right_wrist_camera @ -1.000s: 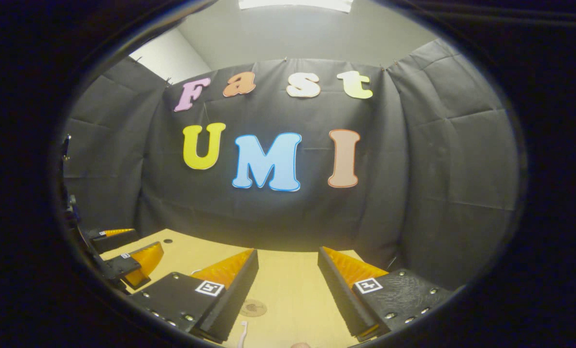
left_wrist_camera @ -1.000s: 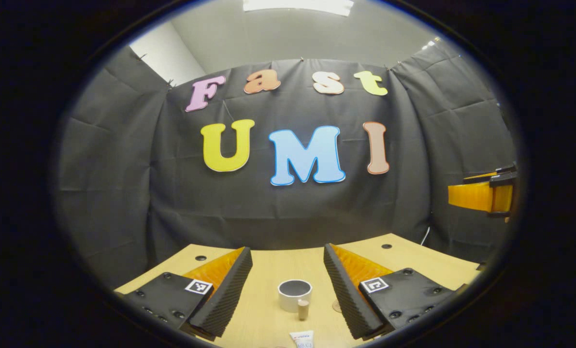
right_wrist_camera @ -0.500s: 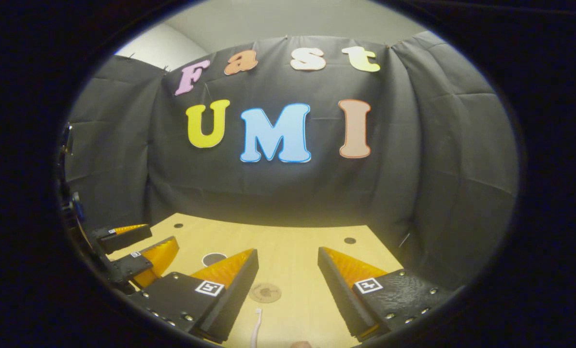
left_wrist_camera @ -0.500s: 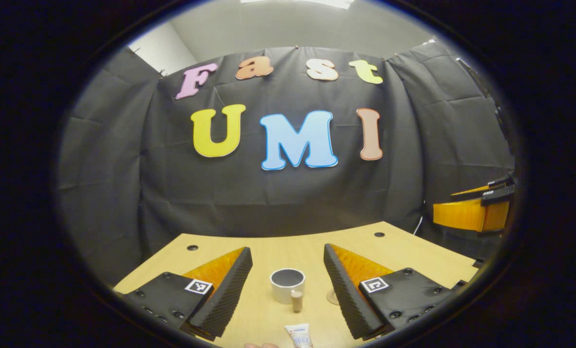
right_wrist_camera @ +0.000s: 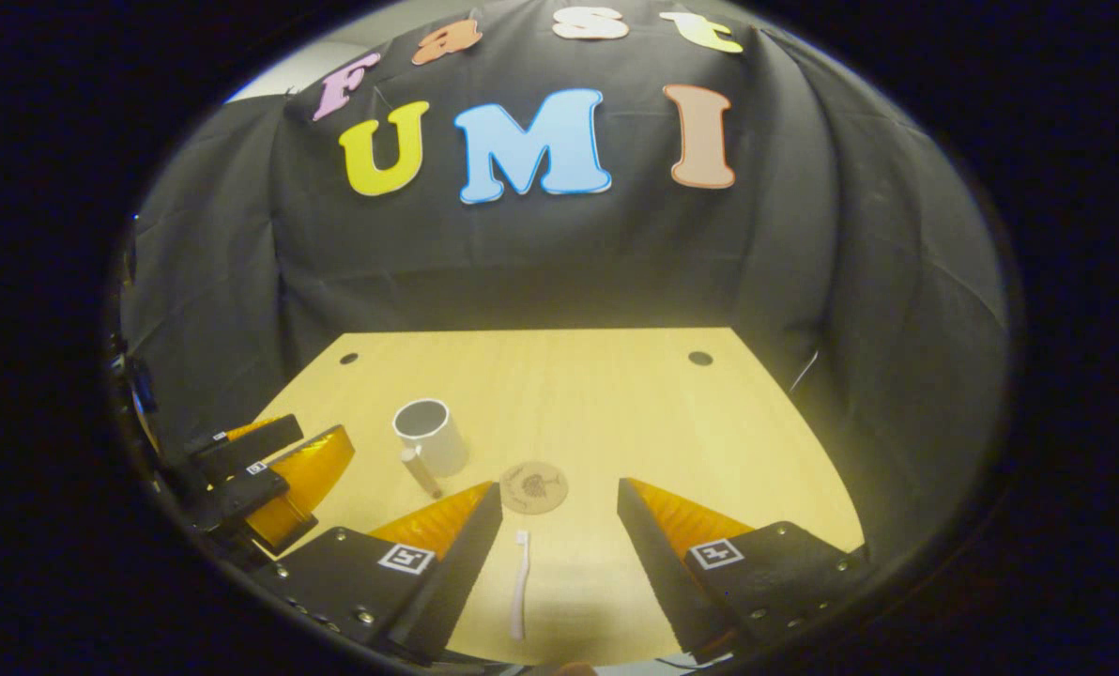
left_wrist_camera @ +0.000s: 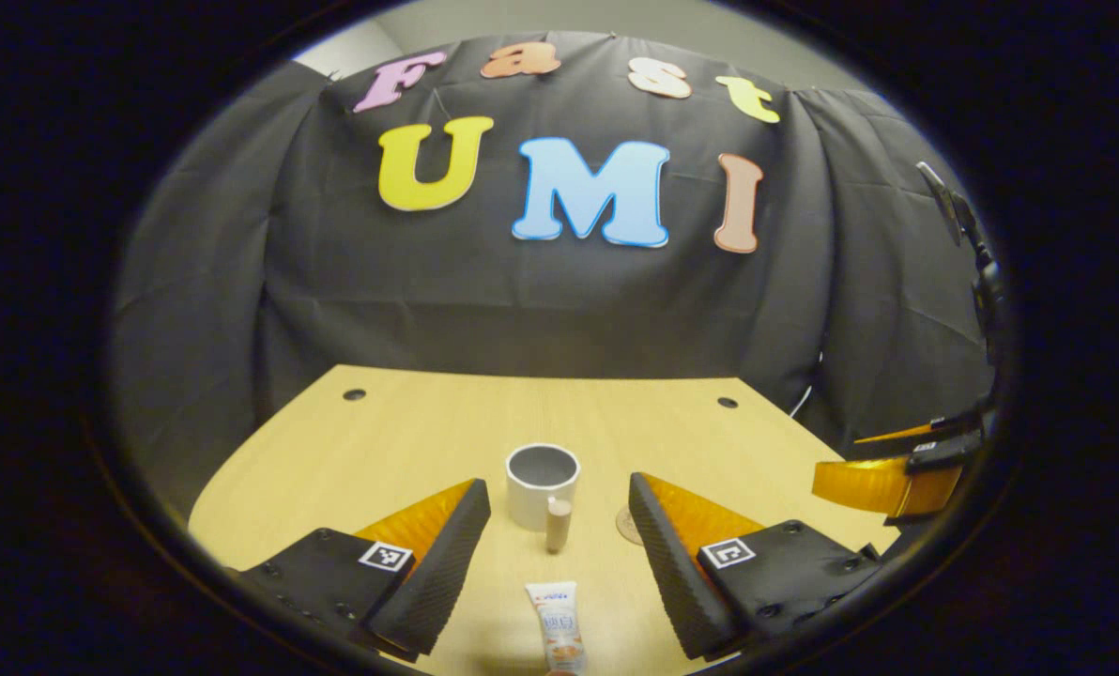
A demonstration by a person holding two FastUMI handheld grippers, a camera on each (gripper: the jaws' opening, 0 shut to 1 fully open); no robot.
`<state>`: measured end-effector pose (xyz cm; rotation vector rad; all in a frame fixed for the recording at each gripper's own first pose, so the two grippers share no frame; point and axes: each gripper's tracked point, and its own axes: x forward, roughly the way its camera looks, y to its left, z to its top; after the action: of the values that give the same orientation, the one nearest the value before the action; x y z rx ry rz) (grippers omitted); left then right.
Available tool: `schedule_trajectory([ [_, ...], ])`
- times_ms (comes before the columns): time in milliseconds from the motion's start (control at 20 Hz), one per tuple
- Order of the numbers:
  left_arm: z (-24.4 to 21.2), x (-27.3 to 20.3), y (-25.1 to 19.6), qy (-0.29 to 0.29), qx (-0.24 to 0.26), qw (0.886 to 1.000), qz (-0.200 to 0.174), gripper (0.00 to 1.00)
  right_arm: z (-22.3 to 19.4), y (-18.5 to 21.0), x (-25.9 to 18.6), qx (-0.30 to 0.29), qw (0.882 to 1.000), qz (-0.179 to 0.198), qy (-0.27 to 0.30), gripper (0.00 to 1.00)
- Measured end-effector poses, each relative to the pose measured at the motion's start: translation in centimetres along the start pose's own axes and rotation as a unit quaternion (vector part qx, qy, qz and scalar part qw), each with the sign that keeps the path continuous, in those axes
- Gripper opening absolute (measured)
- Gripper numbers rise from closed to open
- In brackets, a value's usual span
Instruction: Put the toothbrush and toothpaste on the desktop into the cup, then pick up the cup and place it on the coaster on the desktop.
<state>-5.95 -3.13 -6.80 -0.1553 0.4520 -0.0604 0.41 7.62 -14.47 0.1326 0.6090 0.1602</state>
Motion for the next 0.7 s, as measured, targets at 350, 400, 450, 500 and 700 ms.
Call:
schedule_trajectory([
  [350,-5.3,-3.6,-0.4,0.168,-0.024,0.985,-0.004,0.96,-5.5,1.5,2.6,0.008,0.994,0.020,0.112,0.84],
  [400,-6.0,-4.2,-0.2,0.191,-0.024,0.981,0.001,0.94,-6.1,1.8,3.0,0.006,0.992,0.023,0.124,0.83],
  [450,-6.9,-4.5,0.1,0.214,-0.023,0.977,0.003,0.94,-6.9,2.2,3.5,0.003,0.990,0.026,0.137,0.84],
  [500,-7.6,-4.6,0.3,0.235,-0.025,0.972,0.006,0.94,-7.8,2.5,4.0,0.001,0.988,0.027,0.154,0.84],
  [700,-11.2,-6.2,1.3,0.334,-0.041,0.941,0.017,0.95,-10.7,3.5,5.4,-0.003,0.977,0.032,0.212,0.85],
])
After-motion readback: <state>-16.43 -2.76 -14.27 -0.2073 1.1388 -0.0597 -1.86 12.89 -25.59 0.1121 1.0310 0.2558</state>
